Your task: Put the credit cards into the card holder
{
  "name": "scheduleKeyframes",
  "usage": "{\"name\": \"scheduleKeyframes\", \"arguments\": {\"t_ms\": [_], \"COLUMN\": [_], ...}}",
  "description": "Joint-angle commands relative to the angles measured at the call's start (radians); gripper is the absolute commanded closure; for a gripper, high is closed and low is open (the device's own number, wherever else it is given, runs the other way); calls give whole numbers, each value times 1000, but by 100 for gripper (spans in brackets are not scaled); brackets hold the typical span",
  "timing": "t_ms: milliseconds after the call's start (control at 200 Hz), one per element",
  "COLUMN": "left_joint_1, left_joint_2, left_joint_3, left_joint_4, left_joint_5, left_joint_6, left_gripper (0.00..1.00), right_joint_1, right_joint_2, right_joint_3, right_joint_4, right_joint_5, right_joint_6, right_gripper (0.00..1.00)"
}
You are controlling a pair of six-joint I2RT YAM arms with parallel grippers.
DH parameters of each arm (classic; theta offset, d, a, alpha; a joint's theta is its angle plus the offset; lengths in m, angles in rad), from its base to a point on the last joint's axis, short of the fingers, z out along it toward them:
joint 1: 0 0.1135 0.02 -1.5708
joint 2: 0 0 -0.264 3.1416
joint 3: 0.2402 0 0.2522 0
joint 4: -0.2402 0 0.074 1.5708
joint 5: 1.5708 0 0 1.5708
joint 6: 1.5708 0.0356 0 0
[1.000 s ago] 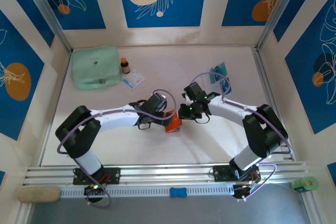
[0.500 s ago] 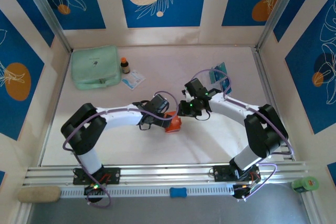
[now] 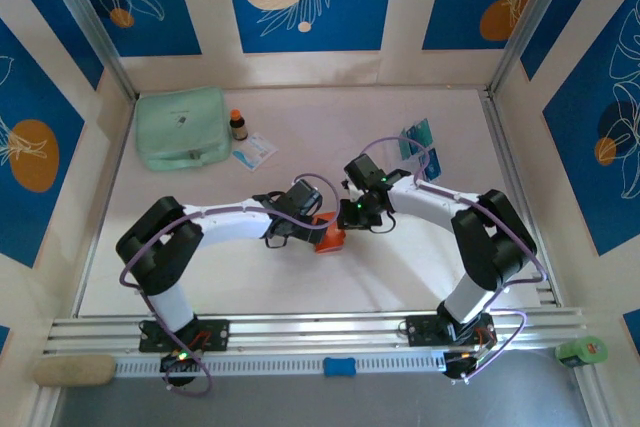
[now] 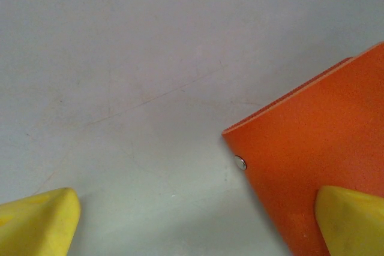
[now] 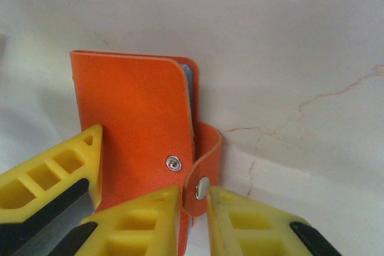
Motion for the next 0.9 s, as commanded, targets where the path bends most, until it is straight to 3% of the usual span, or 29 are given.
{"name": "scheduleKeyframes", "arguments": {"t_ms": [0,250,575,895], "left_joint_1": [0,1,0,1], "left_joint_2": [27,25,31,31], "left_joint_3": [-14,-16,-23,-27], "left_joint_4": [-41,-35,-22,-19], "left_joint_5": [-35,-33,-26,-27], "left_joint_6": [13,13,12,12], "left_gripper": [0,0,0,0], "right_joint_1": [6,-3,-9,7], "right_joint_2": [15,13,7,42], "right_joint_3": [32,29,18,31], "right_joint_4": [-19,-15,31,44], "right_joint_5": [9,11,-83,-99], "right_joint_6": [-12,-7,6,11], "right_gripper": [84,100,100,100]}}
